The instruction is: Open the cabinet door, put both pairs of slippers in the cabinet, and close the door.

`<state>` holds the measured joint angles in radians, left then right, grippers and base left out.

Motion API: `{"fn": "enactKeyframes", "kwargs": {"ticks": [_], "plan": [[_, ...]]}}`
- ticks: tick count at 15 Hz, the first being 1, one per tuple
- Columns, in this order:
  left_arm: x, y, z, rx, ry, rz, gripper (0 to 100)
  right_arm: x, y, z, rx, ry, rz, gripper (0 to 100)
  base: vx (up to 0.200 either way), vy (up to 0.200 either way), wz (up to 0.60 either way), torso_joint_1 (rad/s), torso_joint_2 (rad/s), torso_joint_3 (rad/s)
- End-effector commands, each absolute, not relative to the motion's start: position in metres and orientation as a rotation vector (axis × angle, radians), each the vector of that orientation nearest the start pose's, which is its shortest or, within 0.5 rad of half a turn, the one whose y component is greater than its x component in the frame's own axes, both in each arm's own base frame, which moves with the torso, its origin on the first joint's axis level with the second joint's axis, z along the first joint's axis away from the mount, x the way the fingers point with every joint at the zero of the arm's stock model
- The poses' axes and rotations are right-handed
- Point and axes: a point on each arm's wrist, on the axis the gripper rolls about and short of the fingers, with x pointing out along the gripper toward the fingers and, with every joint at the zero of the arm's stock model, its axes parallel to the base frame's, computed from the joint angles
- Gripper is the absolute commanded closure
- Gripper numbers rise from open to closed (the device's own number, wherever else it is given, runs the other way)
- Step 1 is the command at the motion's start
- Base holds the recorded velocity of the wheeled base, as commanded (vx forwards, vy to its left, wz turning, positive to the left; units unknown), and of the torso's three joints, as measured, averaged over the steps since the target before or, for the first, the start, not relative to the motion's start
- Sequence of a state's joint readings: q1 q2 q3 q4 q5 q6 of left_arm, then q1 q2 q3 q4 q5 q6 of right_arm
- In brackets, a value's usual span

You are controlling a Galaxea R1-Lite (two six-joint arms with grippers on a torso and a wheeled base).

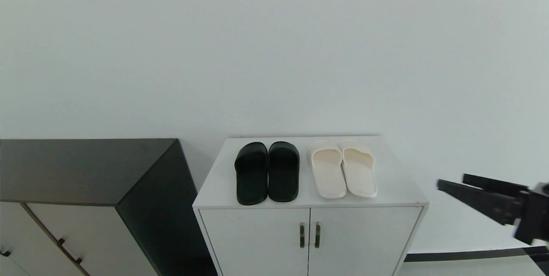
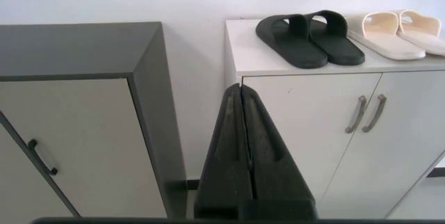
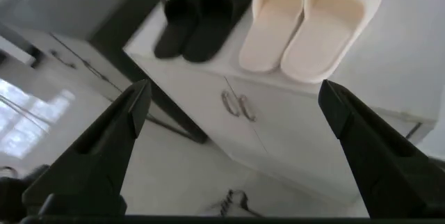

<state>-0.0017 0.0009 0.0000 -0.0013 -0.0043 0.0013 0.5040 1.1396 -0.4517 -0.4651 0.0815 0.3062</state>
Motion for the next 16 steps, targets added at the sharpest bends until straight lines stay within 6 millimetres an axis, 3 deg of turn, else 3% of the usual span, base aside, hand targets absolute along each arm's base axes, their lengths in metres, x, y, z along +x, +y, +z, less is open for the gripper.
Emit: {"fn": "enactKeyframes", "kwargs": {"ticks": [1, 7, 13, 16], "plan": [[-0.023, 0.000, 0.076, 0.003, 0.000, -0.006, 100, 0.166, 0.125, 0.182, 0.208, 0.442, 0.569, 0, 0.000, 0.000, 0.00, 0.000, 0.00, 0.000], [-0.023, 0.000, 0.076, 0.023, 0.001, -0.005, 100, 0.204, 0.153, 0.153, 0.117, 0.493, 0.334, 0, 0.200, 0.000, 0.00, -0.001, 0.00, 0.002], [-0.023, 0.000, 0.076, 0.021, 0.001, -0.005, 100, 0.243, 0.202, 0.118, 0.072, 0.423, 0.223, 0, 0.000, 0.000, 0.00, 0.000, 0.00, 0.000], [-0.023, 0.000, 0.076, 0.018, 0.000, -0.005, 100, 0.258, 0.214, 0.102, 0.058, 0.416, 0.160, 0, 0.000, 0.000, 0.00, 0.000, 0.00, 0.000]]}}
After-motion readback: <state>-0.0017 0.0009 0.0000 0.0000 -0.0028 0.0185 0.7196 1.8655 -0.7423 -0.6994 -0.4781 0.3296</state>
